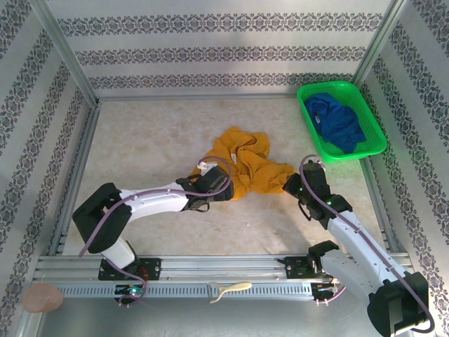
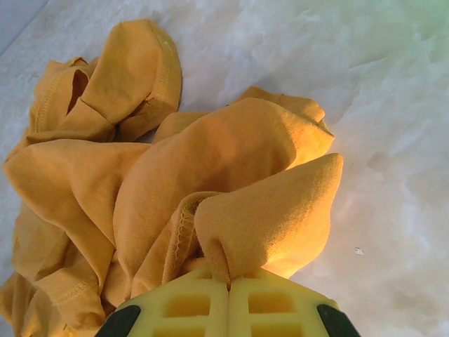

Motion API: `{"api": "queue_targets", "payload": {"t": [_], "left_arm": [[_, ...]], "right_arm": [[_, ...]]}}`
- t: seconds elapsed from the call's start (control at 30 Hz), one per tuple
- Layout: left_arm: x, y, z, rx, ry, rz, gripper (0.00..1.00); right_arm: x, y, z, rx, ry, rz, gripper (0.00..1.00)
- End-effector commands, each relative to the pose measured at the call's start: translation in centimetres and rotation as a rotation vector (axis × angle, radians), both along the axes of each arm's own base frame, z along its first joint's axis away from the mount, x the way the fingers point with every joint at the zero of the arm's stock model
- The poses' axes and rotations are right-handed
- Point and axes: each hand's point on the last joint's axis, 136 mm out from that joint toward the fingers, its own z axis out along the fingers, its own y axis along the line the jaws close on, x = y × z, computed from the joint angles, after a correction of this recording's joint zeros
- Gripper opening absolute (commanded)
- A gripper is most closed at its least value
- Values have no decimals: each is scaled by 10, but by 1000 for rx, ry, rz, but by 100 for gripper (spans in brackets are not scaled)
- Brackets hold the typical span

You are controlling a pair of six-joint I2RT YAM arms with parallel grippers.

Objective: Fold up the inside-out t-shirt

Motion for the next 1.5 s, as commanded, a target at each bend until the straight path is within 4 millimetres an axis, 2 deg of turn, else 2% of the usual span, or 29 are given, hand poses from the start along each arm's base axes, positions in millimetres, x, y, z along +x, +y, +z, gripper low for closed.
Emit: {"api": "queue_targets", "payload": {"t": [0.0,0.13,0.2,0.27,0.33,0.4,0.47,0.53,0.6,0.67,0.77,0.83,0.9,1.0,1.27,1.33,1.47], "left_arm": [[15,-10,0,-19,-34,74,83],[23,-19,-6,-31,-43,85,75],[26,-23,-8,-31,-48,84,66],[32,-26,-8,-24,-62,82,35],[40,-24,5,-14,-89,84,0],[53,-11,35,-3,-139,94,0],[71,16,82,-15,-204,127,0],[89,47,132,-73,-255,156,0],[105,87,181,-141,-298,201,0],[113,122,223,-203,-341,231,0],[116,164,269,-232,-386,270,0],[114,180,292,-242,-418,280,0],[111,189,311,-255,-452,285,0],[105,202,327,-278,-484,303,0],[90,217,363,-370,-550,329,0],[81,215,382,-415,-592,326,0],[56,214,437,-528,-726,308,0]], "right_arm": [[5,3,8,19,-28,17,0],[5,3,10,29,-33,21,0],[6,2,11,35,-32,21,0],[8,2,14,49,-40,20,0],[15,3,22,72,-57,21,0],[26,3,40,99,-87,24,0],[44,1,75,137,-155,26,0],[63,-2,115,171,-232,27,0],[82,-5,163,208,-317,34,0],[95,-5,208,236,-397,54,0],[105,-6,259,256,-484,67,0],[106,-7,286,271,-533,73,0],[106,-7,305,283,-569,76,0],[101,-7,324,297,-606,83,0],[75,-2,349,358,-659,112,0],[63,0,363,375,-691,126,0],[30,-1,415,368,-816,147,0]]}}
